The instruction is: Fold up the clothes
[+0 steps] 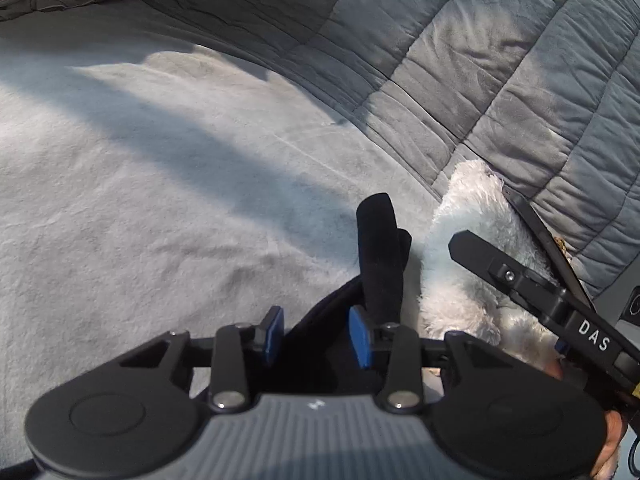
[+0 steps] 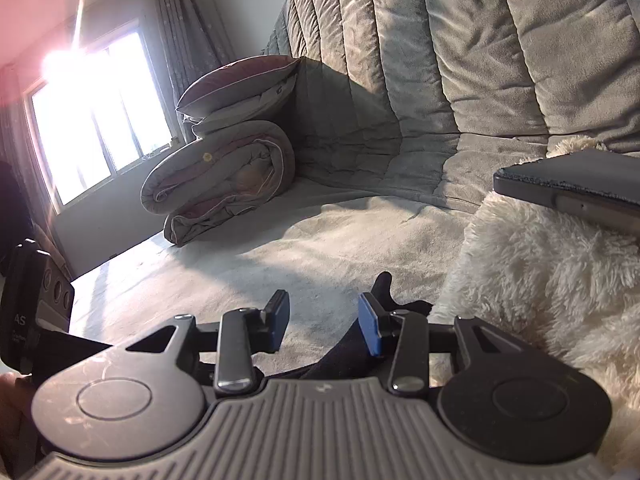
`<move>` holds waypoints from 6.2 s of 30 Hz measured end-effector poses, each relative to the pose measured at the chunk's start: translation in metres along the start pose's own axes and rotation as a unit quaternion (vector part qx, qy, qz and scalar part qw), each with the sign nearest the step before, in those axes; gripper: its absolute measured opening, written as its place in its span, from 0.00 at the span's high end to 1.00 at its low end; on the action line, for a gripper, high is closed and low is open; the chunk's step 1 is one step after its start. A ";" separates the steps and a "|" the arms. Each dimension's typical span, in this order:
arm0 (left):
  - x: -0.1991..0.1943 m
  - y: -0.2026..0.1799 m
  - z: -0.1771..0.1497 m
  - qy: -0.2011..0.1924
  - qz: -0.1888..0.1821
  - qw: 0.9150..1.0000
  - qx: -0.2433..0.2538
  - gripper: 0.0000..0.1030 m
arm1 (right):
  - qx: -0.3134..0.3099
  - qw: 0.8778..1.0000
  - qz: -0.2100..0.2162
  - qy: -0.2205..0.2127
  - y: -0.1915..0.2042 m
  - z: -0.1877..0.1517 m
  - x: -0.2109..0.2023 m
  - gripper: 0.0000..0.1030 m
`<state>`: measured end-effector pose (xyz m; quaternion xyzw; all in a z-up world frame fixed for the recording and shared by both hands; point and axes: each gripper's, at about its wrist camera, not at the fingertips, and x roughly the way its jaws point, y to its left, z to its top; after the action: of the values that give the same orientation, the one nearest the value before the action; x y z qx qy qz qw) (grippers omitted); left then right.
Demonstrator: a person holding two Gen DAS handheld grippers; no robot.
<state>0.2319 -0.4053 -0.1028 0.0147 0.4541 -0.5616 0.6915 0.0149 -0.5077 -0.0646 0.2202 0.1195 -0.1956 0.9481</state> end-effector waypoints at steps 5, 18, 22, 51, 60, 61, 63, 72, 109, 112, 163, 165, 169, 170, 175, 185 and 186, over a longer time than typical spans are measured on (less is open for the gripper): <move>0.011 -0.011 0.006 0.006 0.007 1.000 0.016 0.72 | 0.028 1.000 0.012 0.006 -0.007 0.001 -0.001 0.58; -0.034 -0.061 0.040 -0.092 0.213 0.966 0.112 0.97 | 0.063 0.998 0.016 -0.002 -0.020 0.006 -0.007 0.58; -0.049 -0.078 0.058 -0.114 0.287 0.941 0.138 0.97 | 0.066 0.998 0.019 -0.002 -0.021 0.007 -0.008 0.58; -0.017 -0.065 0.070 -0.019 0.178 0.982 -0.054 0.69 | 0.106 0.994 0.022 -0.020 -0.038 0.016 -0.013 0.58; -0.010 -0.018 0.068 -0.032 0.193 0.976 -0.096 0.68 | 0.087 0.995 0.014 0.057 -0.013 0.006 0.024 0.58; -0.010 -0.015 0.068 -0.036 0.187 0.977 -0.097 0.68 | 0.084 0.994 0.007 0.063 -0.010 0.009 0.029 0.58; -0.006 -0.007 0.069 -0.038 0.177 0.978 -0.100 0.69 | 0.068 0.995 -0.012 0.070 -0.005 0.014 0.041 0.58; 0.010 0.008 0.064 -0.048 0.102 0.983 -0.143 0.92 | 0.060 0.994 -0.046 0.085 -0.013 -0.002 0.072 0.97; -0.212 0.064 -0.078 -0.148 0.365 0.908 -0.141 0.31 | -0.152 0.985 0.029 0.075 0.054 -0.010 0.037 0.75; -0.221 0.078 -0.092 -0.158 0.390 0.895 -0.147 0.30 | -0.159 0.980 0.064 0.099 0.065 -0.016 0.042 0.64; -0.245 0.145 -0.151 -0.279 0.370 0.867 -0.184 0.75 | -0.399 0.901 -0.126 0.111 0.080 -0.040 0.122 0.87; -0.250 0.142 -0.150 -0.288 0.371 0.863 -0.186 0.69 | -0.368 0.915 -0.133 0.100 0.079 -0.027 0.108 0.70; -0.265 0.126 -0.145 -0.311 0.369 0.860 -0.168 0.65 | -0.304 0.939 -0.126 0.098 0.072 -0.010 0.070 0.67; -0.268 0.122 -0.144 -0.313 0.363 0.863 -0.161 0.65 | -0.286 0.945 -0.120 0.109 0.069 -0.010 0.063 0.67; -0.271 0.104 -0.135 -0.298 0.272 0.907 -0.116 0.65 | -0.179 0.966 -0.086 0.163 0.051 -0.014 0.036 0.67; -0.210 0.054 -0.136 -0.198 0.004 0.978 0.059 0.71 | -0.018 0.990 -0.011 0.139 0.022 -0.033 0.039 0.66; -0.202 0.047 -0.136 -0.184 -0.007 0.980 0.076 0.71 | -0.006 0.991 -0.003 0.135 0.021 -0.033 0.040 0.64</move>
<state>0.1949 -0.1616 -0.0755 -0.0395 0.2747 -0.5924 0.7563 0.0545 -0.4877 -0.0983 0.2387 0.2478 -0.1665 0.9241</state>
